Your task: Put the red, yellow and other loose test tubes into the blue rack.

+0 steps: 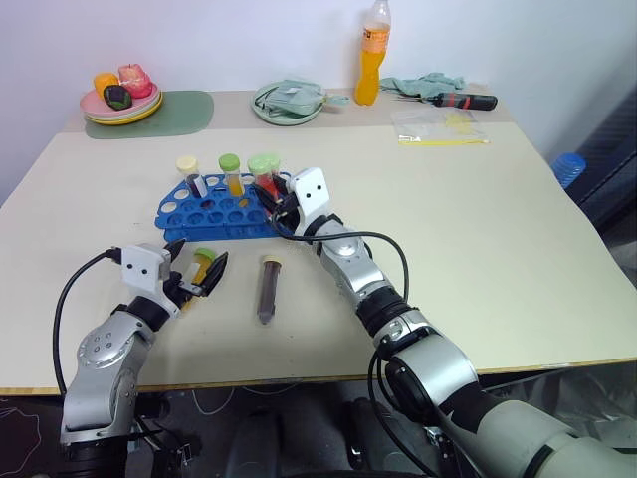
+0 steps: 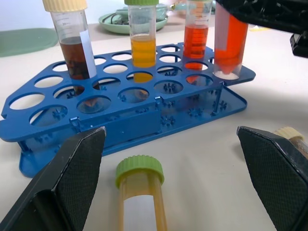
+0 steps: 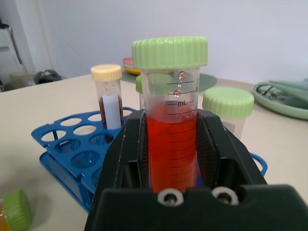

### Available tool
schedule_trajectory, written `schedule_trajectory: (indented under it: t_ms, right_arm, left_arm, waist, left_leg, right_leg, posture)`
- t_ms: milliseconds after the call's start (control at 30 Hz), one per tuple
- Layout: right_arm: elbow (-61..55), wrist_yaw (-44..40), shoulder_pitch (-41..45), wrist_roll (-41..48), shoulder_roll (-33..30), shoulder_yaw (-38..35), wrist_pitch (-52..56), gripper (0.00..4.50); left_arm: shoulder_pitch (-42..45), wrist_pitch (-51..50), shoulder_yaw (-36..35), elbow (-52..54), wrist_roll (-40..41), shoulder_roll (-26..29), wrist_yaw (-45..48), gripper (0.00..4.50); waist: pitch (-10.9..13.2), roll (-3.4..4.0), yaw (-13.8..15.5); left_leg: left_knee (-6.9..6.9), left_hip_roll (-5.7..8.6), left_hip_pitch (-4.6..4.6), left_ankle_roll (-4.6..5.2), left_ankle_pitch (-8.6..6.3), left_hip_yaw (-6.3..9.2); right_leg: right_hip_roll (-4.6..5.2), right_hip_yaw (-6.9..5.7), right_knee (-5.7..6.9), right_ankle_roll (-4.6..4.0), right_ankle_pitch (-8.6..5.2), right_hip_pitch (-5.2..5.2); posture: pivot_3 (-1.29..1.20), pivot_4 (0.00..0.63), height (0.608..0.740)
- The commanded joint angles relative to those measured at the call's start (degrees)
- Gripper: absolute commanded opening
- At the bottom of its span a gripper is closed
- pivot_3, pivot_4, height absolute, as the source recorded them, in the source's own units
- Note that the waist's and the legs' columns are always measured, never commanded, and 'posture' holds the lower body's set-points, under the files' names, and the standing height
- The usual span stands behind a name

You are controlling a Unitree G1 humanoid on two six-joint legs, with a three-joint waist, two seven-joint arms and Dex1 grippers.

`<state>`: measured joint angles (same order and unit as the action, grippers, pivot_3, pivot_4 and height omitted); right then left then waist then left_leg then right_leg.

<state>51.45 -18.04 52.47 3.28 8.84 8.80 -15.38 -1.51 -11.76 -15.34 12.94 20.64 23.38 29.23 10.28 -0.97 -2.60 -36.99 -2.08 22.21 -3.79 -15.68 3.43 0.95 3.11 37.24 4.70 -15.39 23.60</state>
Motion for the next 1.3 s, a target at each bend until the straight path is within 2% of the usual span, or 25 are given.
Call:
schedule_trajectory:
  t_ms: [33, 200, 333, 433, 600, 700, 800, 933, 1033, 1133, 1200, 1300]
  right_arm:
    - [0.66, 0.54, 1.2, -0.25, 2.58, -0.87, -1.23, 1.17]
    - [0.75, -0.34, 0.97, 0.19, 2.6, -1.2, -1.37, 1.17]
    - [-3.86, -3.6, -0.95, 1.09, 1.86, -0.85, -1.13, 2.81]
    - [-12.11, -3.81, -3.01, -1.09, -0.62, 0.83, 0.03, 4.25]
    - [-35.68, -14.56, -10.68, 3.66, -8.21, 3.02, 13.08, 4.25]
    - [-49.86, -23.72, -15.79, 7.68, -16.91, 4.52, 21.37, 4.25]
    - [-58.09, -28.73, -18.32, 9.87, -23.65, 4.85, 26.46, 4.25]
    - [-64.74, -33.89, -20.42, 12.13, -31.31, 3.75, 30.37, 4.25]
    - [-66.48, -36.66, -21.27, 13.6, -35.8, 2.17, 32.08, 4.25]
    - [-66.38, -36.96, -21.61, 13.66, -37.06, 2.11, 32.22, 4.25]
    - [-66.6, -37.2, -22.16, 13.36, -37.45, 2.5, 31.78, 4.25]
    - [-67.46, -37.53, -22.97, 13.45, -37.52, 3.05, 31.99, 4.25]
  left_arm:
    - [-0.2, 2.04, -1.42, -0.17, 0.41, 0.58, 0.46, 4.5]
    - [-0.15, 2.34, -1.36, -0.49, 0.45, 0.56, 0.3, 4.5]
    - [-0.07, 0.64, -1.12, 1.21, 0.47, 0.79, -0.72, 4.5]
    - [0.3, -3.27, -1.16, 4.25, 1.2, 2.28, -1.45, 4.5]
    - [0.56, -11.81, -1.72, 9.65, 3.61, 6.84, -1.41, 4.5]
    - [0.61, -18.83, -2.67, 12.53, 6.87, 10.93, -0.19, 4.5]
    - [2.74, -27.57, -3.82, 13.17, 9.0, 14.33, -2.0, 4.5]
    - [7.67, -39.02, -4.43, 13.81, 10.37, 18.88, -4.9, 4.5]
    - [16.18, -53.71, -2.59, 14.24, 11.82, 21.84, -8.72, 4.5]
    - [25.13, -69.3, 1.12, 14.44, 15.73, 24.46, -7.85, 4.5]
    - [30.42, -78.19, 5.96, 13.69, 17.34, 28.11, -6.71, 4.5]
    - [35.62, -80.74, 10.94, 9.73, 21.19, 32.15, -6.76, 4.5]
  waist:
    - [0.0, 0.0, 0.02]
    - [0.0, 0.0, 0.05]
    - [0.01, 0.01, 0.01]
    - [0.01, 0.01, 0.01]
    - [0.0, 0.01, 0.23]
    - [0.01, 0.02, 0.19]
    - [0.03, 0.04, 0.07]
    - [0.04, 0.03, -0.09]
    - [0.09, -0.08, 0.13]
    - [0.13, -0.17, 0.18]
    - [0.14, -0.18, 0.07]
    - [0.15, -0.16, -0.26]
  left_leg:
    - [0.0, 0.0, 0.0, 0.0, 0.0, 0.0]
    - [0.0, 0.01, 0.0, 0.0, 0.0, 0.0]
    - [0.0, 0.01, 0.0, 0.0, 0.0, 0.0]
    - [0.01, 0.0, 0.0, 0.0, 0.0, 0.02]
    - [-0.01, 0.03, -0.01, 0.0, 0.0, 0.05]
    - [-0.01, 0.04, -0.03, 0.0, 0.0, 0.06]
    - [0.01, 0.03, -0.06, 0.01, 0.0, 0.08]
    - [0.01, 0.0, -0.15, 0.01, -0.01, 0.11]
    - [0.0, 0.01, -0.17, 0.01, -0.01, 0.1]
    - [-0.04, 0.03, -0.15, 0.01, -0.01, 0.12]
    - [-0.04, 0.05, -0.14, 0.01, -0.01, 0.11]
    - [0.02, 0.04, -0.17, 0.01, -0.01, 0.1]
  right_leg:
    - [0.0, 0.0, 0.0, 0.0, 0.0, 0.0]
    - [0.01, 0.0, -0.01, 0.0, 0.0, -0.01]
    - [0.01, 0.0, -0.01, 0.0, 0.0, -0.01]
    - [0.0, 0.0, 0.0, 0.0, 0.0, 0.0]
    - [0.04, -0.01, -0.02, 0.01, 0.0, -0.06]
    - [0.05, -0.02, -0.03, 0.01, 0.0, -0.09]
    - [0.03, -0.04, -0.04, 0.01, -0.01, -0.11]
    - [-0.09, -0.02, -0.01, -0.01, -0.02, -0.14]
    - [-0.08, -0.01, -0.03, 0.0, -0.03, -0.17]
    - [-0.07, -0.03, -0.04, 0.01, -0.02, -0.2]
    - [-0.06, -0.02, -0.05, 0.03, -0.03, -0.2]
    - [-0.08, 0.01, -0.04, 0.04, -0.04, -0.17]
  posture:
    - [0.0, 0.15, 0.74]
    - [0.0, 0.15, 0.74]
    - [0.0, 0.15, 0.74]
    - [0.0, 0.15, 0.74]
    - [0.0, 0.15, 0.74]
    - [0.0, 0.15, 0.74]
    - [0.0, 0.15, 0.74]
    - [0.0, 0.15, 0.74]
    - [0.0, 0.15, 0.74]
    - [0.0, 0.15, 0.74]
    - [0.0, 0.15, 0.74]
    - [0.0, 0.15, 0.74]
